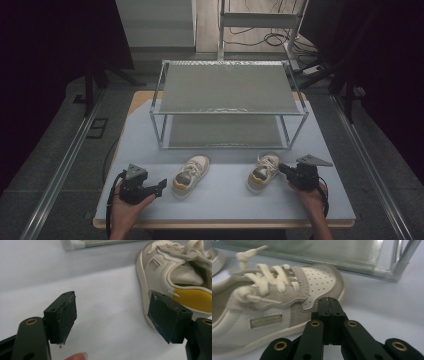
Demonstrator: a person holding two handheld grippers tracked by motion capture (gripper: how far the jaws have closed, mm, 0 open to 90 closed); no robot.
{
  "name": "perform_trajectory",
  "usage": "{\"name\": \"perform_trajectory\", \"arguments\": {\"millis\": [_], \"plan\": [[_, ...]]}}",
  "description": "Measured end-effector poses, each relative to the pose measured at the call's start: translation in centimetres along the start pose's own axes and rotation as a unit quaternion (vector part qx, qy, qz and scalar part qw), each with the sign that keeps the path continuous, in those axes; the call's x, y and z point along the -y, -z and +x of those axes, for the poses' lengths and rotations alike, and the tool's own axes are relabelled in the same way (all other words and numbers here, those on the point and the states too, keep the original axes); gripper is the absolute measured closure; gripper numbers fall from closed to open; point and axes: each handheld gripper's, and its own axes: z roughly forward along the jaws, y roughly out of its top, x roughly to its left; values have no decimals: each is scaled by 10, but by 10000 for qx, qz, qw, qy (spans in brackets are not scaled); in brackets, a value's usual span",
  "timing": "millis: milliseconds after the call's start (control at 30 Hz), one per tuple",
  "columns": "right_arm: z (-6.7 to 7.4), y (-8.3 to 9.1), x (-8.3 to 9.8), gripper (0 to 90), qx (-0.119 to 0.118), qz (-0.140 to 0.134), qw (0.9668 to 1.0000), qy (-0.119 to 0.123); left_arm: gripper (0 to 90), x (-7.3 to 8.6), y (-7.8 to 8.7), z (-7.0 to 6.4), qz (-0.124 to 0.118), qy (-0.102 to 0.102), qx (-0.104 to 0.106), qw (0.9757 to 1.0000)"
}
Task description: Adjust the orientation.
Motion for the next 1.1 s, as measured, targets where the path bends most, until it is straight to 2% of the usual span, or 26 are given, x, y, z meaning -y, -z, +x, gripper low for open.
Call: {"name": "perform_trajectory", "arguments": {"millis": [100, 200, 300, 367, 467, 533, 700, 833, 1033, 1100], "plan": [[7, 11, 1, 896, -27, -140, 9999, 58, 227, -1, 2, -1, -22, -21, 14, 10000], [21, 28, -1, 895, -154, -328, 9992, 159, 228, 0, 2, 1, -40, -1, -1, 10000], [45, 45, -3, 895, -391, -528, 9973, 338, 228, 0, 3, 1, -46, 10, 10, 10000], [61, 50, -4, 895, -573, -594, 9954, 476, 227, 0, 3, 1, -55, 11, 30, 10000], [86, 48, -4, 895, -921, -578, 9921, 633, 227, -1, 4, 0, -61, -11, 45, 10000], [100, 40, -4, 895, -969, -502, 9908, 803, 227, -1, 3, 0, -57, -9, 48, 10000], [126, 14, -6, 895, -1069, -301, 9893, 948, 228, 0, 1, -2, -10, -31, 55, 10000], [134, 3, -7, 895, -965, -245, 9901, 991, 227, 0, -1, -2, -2, -37, 69, 10000], [130, -2, -4, 895, -690, -210, 9926, 982, 227, 1, -3, -1, 29, -31, 59, 10000], [128, -2, -2, 895, -666, -179, 9930, 962, 227, 1, -2, -1, 18, -32, 75, 10000]]}}
